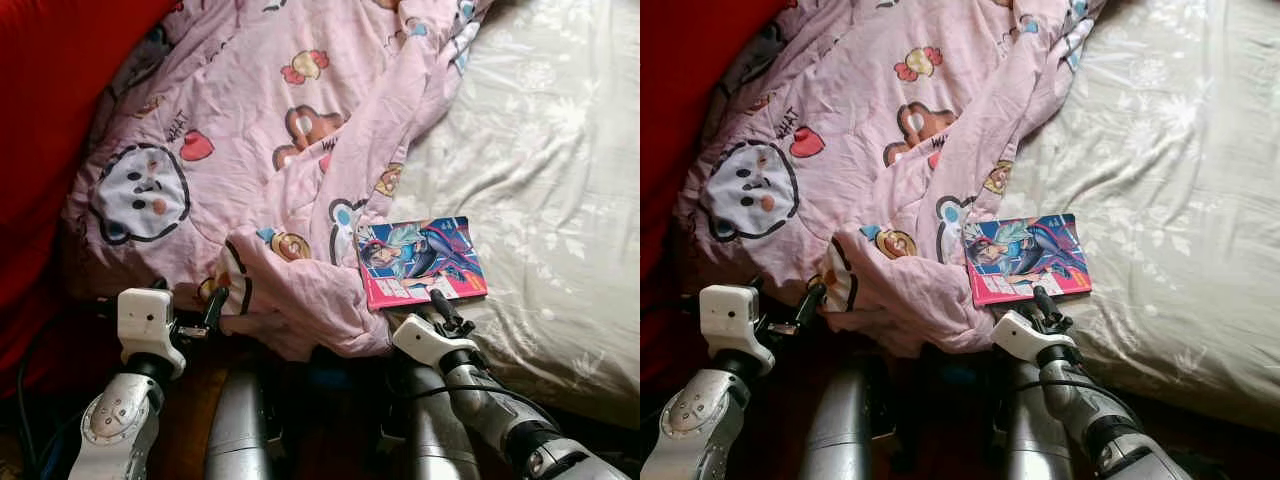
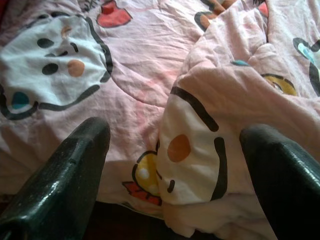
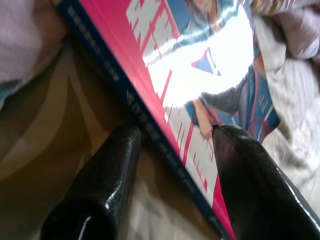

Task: Clean up the room

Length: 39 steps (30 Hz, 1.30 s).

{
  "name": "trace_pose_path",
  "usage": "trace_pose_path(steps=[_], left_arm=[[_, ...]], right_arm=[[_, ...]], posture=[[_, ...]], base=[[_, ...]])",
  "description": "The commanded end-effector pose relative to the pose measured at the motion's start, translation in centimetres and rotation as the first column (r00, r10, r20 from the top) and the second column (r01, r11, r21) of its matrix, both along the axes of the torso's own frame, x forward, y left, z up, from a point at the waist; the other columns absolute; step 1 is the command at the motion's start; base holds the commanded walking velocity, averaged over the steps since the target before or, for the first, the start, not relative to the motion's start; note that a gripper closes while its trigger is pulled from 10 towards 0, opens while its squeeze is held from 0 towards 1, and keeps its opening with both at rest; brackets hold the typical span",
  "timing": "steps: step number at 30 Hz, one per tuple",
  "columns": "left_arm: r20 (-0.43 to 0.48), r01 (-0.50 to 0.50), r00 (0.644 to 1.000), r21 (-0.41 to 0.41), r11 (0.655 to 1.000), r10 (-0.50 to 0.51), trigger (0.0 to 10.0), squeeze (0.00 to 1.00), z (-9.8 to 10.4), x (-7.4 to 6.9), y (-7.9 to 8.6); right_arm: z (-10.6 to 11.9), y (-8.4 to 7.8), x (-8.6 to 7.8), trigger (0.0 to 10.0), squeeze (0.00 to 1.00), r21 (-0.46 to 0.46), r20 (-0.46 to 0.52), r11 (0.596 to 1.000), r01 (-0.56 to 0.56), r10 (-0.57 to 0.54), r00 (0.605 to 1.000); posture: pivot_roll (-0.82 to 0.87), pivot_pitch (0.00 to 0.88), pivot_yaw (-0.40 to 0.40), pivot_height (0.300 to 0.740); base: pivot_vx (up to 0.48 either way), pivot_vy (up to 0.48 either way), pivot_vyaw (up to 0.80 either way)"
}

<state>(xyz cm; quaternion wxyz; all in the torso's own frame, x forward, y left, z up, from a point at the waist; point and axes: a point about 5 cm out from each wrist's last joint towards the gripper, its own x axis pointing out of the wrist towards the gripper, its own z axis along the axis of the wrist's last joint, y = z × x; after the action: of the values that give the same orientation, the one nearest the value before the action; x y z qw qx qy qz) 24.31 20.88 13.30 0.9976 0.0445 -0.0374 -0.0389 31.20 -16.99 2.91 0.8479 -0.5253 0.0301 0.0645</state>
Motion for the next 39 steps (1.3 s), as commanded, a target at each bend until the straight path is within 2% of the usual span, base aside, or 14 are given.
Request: trace_pose_path(steps=[1,12,27,35,39], left_arm=[[-0.034,-0.019,0.999,0.005,1.0,0.019,10.0,0.0,-0.4,-0.8,0.6],[-0.044,-0.027,0.999,0.02,0.999,0.027,10.0,0.0,0.1,-2.0,0.8],[-0.073,-0.06,0.995,0.04,0.997,0.062,10.0,0.0,0.9,-4.7,1.2],[-0.098,-0.065,0.993,0.047,0.997,0.07,10.0,0.0,0.9,-5.7,1.2],[-0.119,-0.075,0.99,0.046,0.996,0.08,10.0,0.0,0.9,-6.7,1.1]], right_arm=[[-1.3,0.1,-1.1,10.0,0.0,-0.019,-0.04,1.0,-0.01,0.009,0.999],[-1.2,0.3,-1.2,10.0,0.0,-0.079,0.014,0.997,-0.026,0.027,1.0],[-0.6,-0.9,-1.0,10.0,0.0,-0.174,0.127,0.984,0.027,-0.005,0.992],[-1.0,-0.8,-1.4,10.0,0.0,-0.186,0.112,0.982,0.012,0.009,0.994],[-1.5,-0.6,-1.9,10.0,0.0,-0.209,0.096,0.978,-0.02,0.041,0.995]], posture=[[0.19,0.497,0.027,0.617],[0.22,0.541,0.04,0.617],[0.27,0.608,0.054,0.617],[0.28,0.644,0.061,0.617],[0.29,0.671,0.064,0.617]], base=[[0.0,0.0,0.0],[0.0,0.0,0.0],[0.0,0.0,0.0],[0.0,0.0,0.0],[0.0,0.0,0.0]])
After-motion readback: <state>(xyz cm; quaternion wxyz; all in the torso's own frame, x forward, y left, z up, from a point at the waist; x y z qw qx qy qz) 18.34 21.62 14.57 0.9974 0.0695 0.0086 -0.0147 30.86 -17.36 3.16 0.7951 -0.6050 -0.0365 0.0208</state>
